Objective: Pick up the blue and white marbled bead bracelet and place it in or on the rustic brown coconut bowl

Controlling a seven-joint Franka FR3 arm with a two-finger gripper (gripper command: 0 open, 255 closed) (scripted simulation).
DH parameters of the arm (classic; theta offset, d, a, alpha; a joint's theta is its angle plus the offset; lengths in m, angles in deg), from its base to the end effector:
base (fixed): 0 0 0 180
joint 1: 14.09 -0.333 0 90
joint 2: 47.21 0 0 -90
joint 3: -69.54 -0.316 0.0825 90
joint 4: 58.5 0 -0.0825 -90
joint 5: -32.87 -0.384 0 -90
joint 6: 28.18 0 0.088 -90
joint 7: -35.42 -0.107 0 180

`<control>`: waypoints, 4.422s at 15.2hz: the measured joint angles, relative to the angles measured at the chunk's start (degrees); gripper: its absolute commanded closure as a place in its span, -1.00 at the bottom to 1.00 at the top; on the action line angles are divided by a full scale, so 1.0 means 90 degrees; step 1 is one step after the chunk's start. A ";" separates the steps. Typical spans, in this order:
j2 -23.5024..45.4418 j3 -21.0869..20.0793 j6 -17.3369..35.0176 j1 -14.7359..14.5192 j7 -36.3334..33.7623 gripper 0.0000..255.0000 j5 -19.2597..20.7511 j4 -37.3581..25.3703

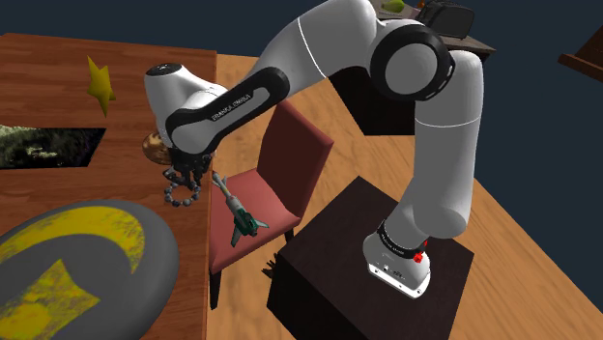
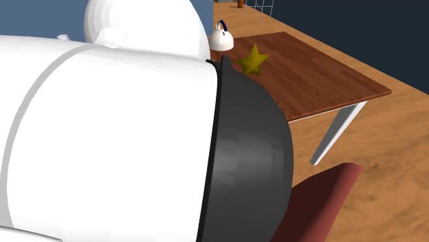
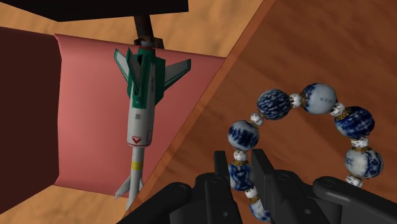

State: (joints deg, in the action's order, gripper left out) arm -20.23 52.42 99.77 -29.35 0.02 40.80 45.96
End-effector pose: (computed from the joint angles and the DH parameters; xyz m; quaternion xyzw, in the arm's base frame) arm 0.5512 0.3288 0.2844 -0.9997 -0.0032 0.0227 0.0011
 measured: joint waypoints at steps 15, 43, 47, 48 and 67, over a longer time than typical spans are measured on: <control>-0.0646 -0.0131 -0.0993 0.0084 0.0136 1.00 -0.0249 -0.0363; 0.2009 0.0405 -0.2741 0.0492 0.1446 1.00 0.0082 -0.4746; 0.2049 0.0414 -0.2438 0.0513 0.1431 1.00 0.0096 -0.4480; 0.2083 0.0418 -0.2374 0.0511 0.1426 1.00 0.0102 -0.4451; 0.2037 0.0406 -0.2915 0.0472 0.1457 -1.00 0.0080 -0.4963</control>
State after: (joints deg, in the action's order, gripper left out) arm -1.90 56.07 73.54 -25.11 13.13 41.51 1.29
